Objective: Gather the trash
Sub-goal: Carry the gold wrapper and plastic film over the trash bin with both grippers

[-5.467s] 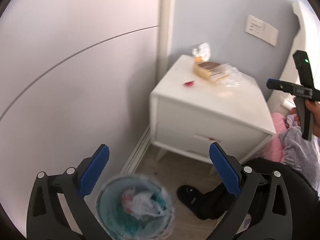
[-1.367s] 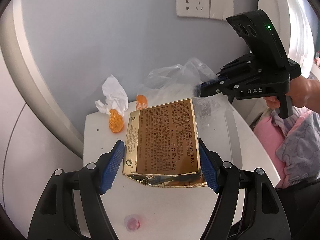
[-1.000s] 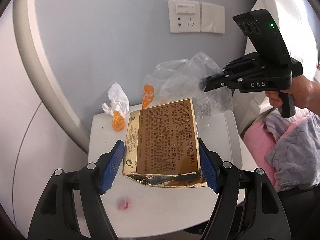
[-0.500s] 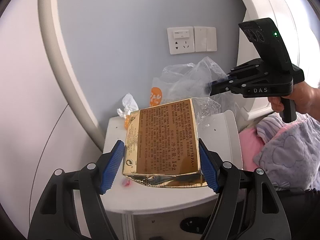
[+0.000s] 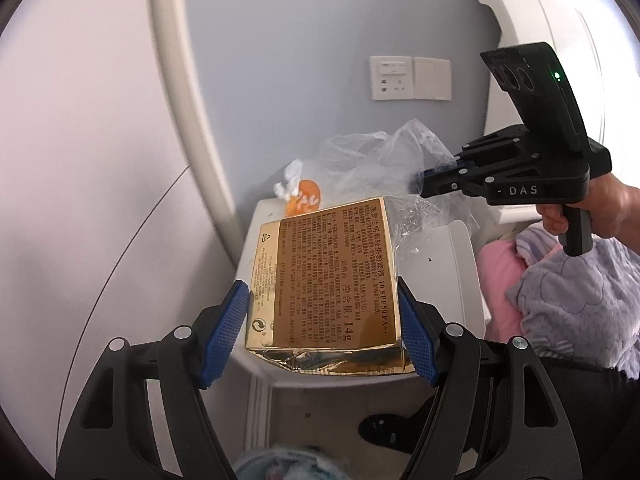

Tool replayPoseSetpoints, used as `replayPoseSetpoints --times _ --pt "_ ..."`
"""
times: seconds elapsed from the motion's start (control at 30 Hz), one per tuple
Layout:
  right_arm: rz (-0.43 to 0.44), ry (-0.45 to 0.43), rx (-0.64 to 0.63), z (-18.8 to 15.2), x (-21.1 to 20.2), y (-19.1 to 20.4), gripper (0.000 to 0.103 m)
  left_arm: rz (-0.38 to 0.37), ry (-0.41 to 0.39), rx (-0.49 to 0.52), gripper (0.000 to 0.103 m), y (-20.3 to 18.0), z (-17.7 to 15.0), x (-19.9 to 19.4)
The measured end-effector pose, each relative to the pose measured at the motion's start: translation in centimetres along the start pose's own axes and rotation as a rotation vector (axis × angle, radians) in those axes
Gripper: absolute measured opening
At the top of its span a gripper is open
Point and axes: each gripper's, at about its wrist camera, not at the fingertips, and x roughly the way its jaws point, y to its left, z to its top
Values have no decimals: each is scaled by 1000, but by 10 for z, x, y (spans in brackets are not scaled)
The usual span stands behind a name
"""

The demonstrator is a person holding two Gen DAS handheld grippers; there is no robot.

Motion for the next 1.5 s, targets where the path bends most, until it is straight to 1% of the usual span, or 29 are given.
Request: replayPoseSetpoints --times 0.2,0.3,0.4,0.57,0.73,1.0,1.13,1.2,1.33,1.5 --pt "49 18 -29 2 23 12 5 58 10 -61 69 21 -32 -28" --pt "78 30 -52 9 43 37 5 88 18 -93 69 31 -50 -41" --pt "107 41 -73 10 60 50 5 117 25 -130 69 41 -69 -55" --pt "161 73 -109 7 93 91 5 163 54 -186 69 56 -104 -73" --pt "206 110 -128 1 127 110 5 199 86 -248 69 68 -143 -87" --pt "250 180 -162 -19 166 144 5 226 147 -326 69 81 -197 -90" --pt "262 232 -174 -32 199 149 5 231 179 -366 69 84 -226 -88" --pt "267 252 -174 -38 204 156 5 230 197 -383 69 84 -240 -85" --pt "291 308 -176 -53 234 163 5 226 246 -408 69 81 -267 -72" --pt "316 367 -200 -67 270 166 5 209 275 -449 69 80 -292 -53"
